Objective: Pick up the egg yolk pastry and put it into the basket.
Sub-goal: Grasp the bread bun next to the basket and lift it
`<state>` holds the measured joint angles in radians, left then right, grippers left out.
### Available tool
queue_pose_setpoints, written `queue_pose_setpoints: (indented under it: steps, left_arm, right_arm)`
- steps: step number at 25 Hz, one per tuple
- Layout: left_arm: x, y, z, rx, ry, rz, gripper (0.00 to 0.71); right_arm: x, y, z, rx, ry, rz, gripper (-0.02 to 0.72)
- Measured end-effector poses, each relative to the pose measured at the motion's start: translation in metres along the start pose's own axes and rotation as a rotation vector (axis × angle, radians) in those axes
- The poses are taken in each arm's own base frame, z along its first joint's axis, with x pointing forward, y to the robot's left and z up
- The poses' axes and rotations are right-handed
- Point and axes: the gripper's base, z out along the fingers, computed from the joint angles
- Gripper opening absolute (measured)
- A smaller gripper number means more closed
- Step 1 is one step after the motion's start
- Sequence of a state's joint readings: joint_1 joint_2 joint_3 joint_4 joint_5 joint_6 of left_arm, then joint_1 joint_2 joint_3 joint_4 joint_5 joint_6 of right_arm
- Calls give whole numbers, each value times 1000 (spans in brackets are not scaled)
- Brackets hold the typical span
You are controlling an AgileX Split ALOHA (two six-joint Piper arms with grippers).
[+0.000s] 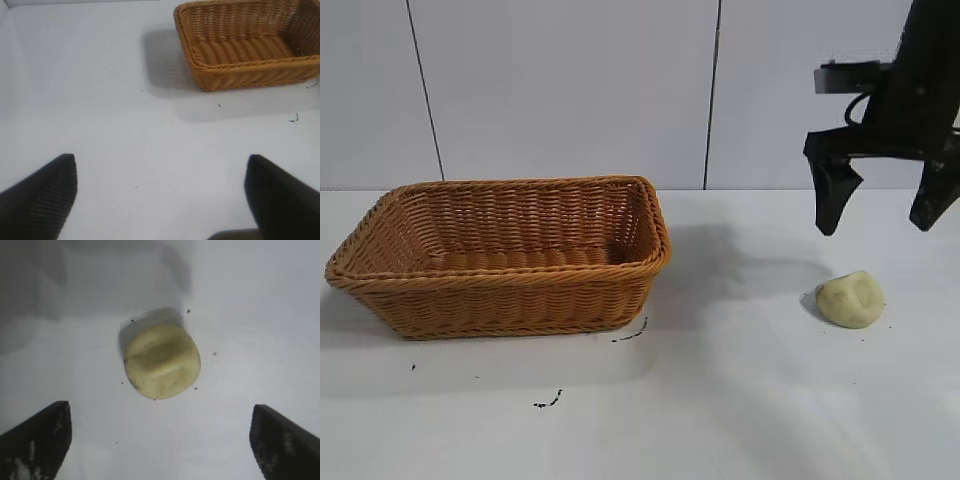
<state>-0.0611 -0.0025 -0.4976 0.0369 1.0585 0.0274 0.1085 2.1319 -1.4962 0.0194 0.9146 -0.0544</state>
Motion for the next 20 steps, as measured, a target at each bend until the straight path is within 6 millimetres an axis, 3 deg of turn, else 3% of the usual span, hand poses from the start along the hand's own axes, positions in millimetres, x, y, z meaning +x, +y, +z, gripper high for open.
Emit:
queue_pose_setpoints:
  steps: [6, 10, 12, 17, 20]
  left_arm:
    - [0, 0, 0, 0, 0, 0, 693]
    - [0, 0, 0, 0, 0, 0, 693]
    - [0, 0, 0, 0, 0, 0, 693]
    - [0, 0, 0, 0, 0, 0, 693]
    - [0, 0, 0, 0, 0, 0, 693]
  right_arm:
    - [0, 0, 28, -2, 33, 2, 695]
    - [0, 0, 33, -3, 39, 2, 685]
    - [0, 0, 33, -2, 35, 2, 617]
    - [0, 0, 33, -2, 40, 2, 279]
    - [0, 0, 29, -3, 62, 2, 201]
